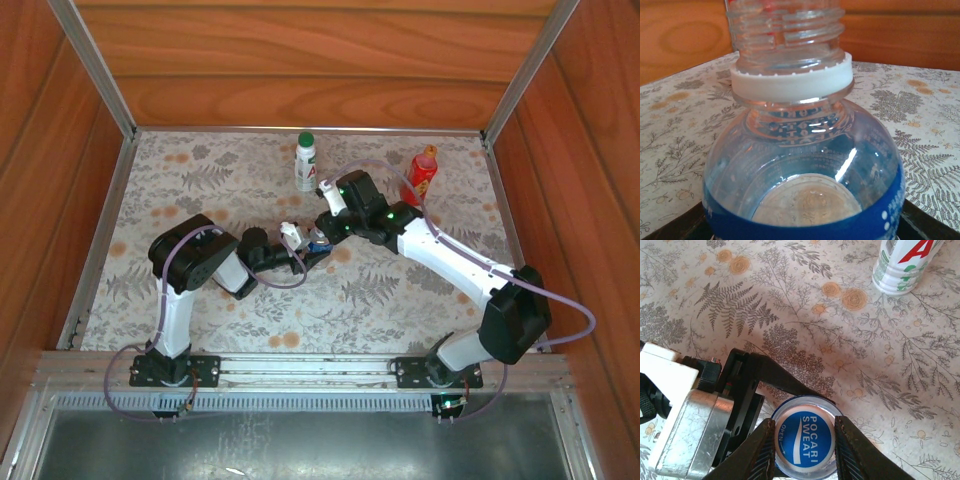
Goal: Screw on the bottle caps
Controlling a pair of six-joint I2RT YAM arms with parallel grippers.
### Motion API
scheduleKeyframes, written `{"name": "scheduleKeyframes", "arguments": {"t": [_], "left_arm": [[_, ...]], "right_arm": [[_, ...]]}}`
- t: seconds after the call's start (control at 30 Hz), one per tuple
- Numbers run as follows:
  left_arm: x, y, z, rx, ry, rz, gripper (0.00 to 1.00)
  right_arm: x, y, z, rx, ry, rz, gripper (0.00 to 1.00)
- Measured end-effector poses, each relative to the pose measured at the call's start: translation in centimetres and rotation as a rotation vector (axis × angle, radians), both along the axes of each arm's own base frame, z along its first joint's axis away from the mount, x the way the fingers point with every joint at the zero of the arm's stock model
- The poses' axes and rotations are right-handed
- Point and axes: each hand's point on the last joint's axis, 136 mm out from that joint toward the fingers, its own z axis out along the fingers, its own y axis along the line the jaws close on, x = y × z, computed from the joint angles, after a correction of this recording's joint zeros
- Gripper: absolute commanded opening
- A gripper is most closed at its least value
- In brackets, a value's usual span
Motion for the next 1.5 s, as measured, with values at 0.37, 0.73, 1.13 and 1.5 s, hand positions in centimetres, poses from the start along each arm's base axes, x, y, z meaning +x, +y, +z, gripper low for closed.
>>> {"name": "scheduleKeyframes", "arguments": {"t": [0.37, 0.73, 1.13, 1.5], "left_arm": [[0.0, 0.0, 0.0, -0.002, -0.002, -0.002, 0.62], [0.0, 0.0, 0.0, -0.002, -0.002, -0.004, 0.62], [0.1, 0.1, -0.1, -0.004, 0.006, 0.002, 0.62], [0.1, 0.1, 0.0, -0.003, 0.002, 0.000, 0.61]], "right_arm": [[-0.2, 0.1, -0.4, -0.008, 0.013, 0.017, 0.34], [-0.1, -0.4, -0.7, -0.036, 0.018, 0.001, 0.34], [0.2, 0.0, -1.2, -0.038, 0.078, -0.008, 0.35], [-0.1, 0.0, -1.3, -0.043, 0.103, -0.006, 0.36]]}}
